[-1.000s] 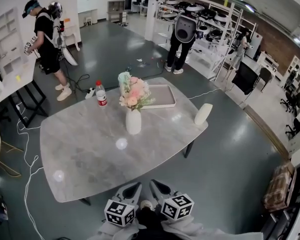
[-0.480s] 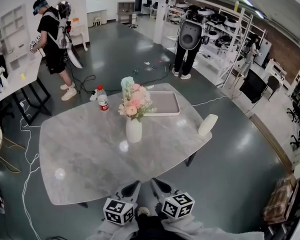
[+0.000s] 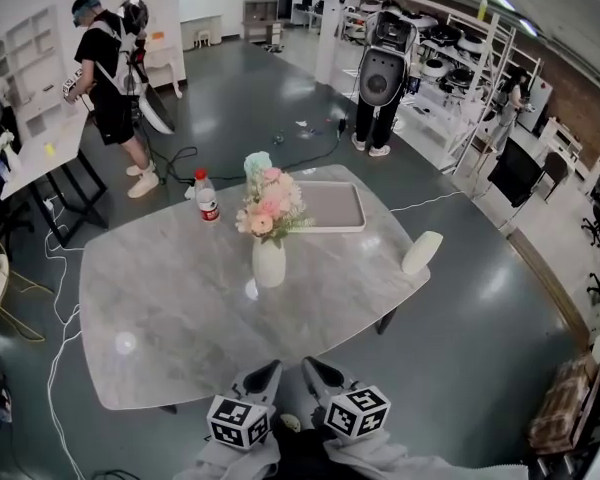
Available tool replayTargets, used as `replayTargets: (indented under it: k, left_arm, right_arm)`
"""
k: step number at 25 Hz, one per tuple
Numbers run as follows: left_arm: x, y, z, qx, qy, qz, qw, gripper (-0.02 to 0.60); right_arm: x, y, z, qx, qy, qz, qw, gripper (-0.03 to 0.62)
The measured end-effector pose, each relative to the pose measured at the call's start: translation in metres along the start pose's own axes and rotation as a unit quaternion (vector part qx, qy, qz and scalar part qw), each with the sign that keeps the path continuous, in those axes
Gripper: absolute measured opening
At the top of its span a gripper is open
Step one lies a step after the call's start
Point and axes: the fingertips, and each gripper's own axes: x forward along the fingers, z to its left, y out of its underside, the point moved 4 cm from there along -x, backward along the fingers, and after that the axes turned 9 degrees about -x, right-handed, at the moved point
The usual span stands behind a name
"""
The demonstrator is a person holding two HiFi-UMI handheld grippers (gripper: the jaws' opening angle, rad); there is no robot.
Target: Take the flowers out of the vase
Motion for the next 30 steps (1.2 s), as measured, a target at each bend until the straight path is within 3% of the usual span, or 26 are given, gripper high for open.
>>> replayTargets:
  k: [11,22,30]
  left_arm:
    - [-0.001,0.000,0.008,0.018,0.003,0.009,0.9998,0.003]
    - [0.016,-0.036,0.031,0.020,-0.012,-0.022,0.9995,0.003]
    - [0.041,-0.080,0.069,0.021,-0.054,-0.055,0.9969,0.003]
  right_arm:
    - [-0.008,0.002,-0.009,0.008,0.030,-0.014,0.999,0.003]
    - [0.025,-0.023,-0.024,-0.012,0.017,-0.016,1.000,0.003]
    - [0.055,-0.051,-0.055,-0.030,0.014,-0.019,0.999,0.003]
